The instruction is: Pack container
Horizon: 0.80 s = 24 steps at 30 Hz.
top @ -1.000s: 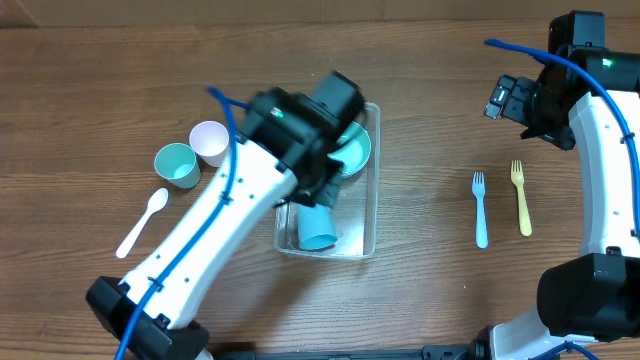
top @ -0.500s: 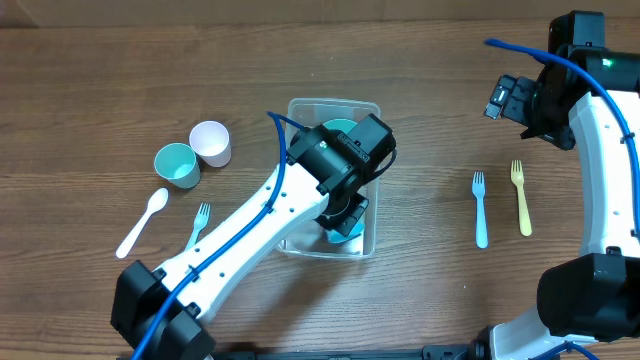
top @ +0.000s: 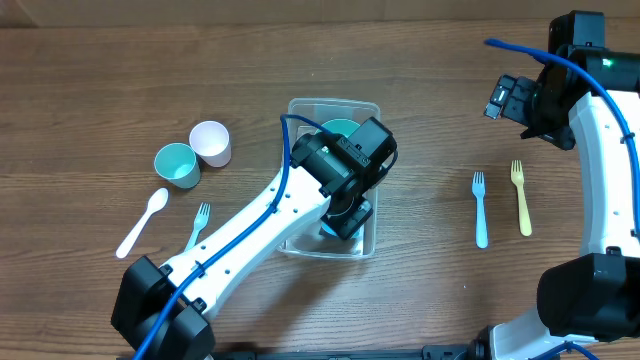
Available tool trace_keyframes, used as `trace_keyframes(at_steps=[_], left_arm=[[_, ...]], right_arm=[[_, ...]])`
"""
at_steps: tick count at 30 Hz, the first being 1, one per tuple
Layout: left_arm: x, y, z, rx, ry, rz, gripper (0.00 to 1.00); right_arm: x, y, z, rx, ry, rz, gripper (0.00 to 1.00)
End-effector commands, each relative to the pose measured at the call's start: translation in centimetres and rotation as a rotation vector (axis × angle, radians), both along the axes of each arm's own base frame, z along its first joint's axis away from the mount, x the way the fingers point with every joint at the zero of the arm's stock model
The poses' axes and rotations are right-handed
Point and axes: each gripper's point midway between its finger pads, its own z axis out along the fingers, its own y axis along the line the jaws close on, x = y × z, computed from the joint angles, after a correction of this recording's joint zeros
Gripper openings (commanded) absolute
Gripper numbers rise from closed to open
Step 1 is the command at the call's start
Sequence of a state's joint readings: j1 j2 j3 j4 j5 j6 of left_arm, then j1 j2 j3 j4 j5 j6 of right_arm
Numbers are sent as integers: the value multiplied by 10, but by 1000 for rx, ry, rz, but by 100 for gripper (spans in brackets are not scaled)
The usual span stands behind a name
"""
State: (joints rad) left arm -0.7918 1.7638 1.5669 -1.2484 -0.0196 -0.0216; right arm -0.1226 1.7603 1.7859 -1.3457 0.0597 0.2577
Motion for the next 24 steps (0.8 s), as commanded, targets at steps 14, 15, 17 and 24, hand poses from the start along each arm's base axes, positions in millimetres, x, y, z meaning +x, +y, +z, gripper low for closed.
trace_keyframes(at_steps=[14,15,17,24], left_arm=[[8,21,-27,113,-59,13,59],[11,26,-28,138,-81,15,59],[18,37,-33,195,-125,22,60],[18,49,-54,269,-143,-94,68]], right_arm=[[2,-2,16,-11,-48,-7,100],[2,-2,16,-11,-48,-7,100],[2,-2,16,-11,-48,-7,100],[2,-2,16,-11,-48,-7,100]])
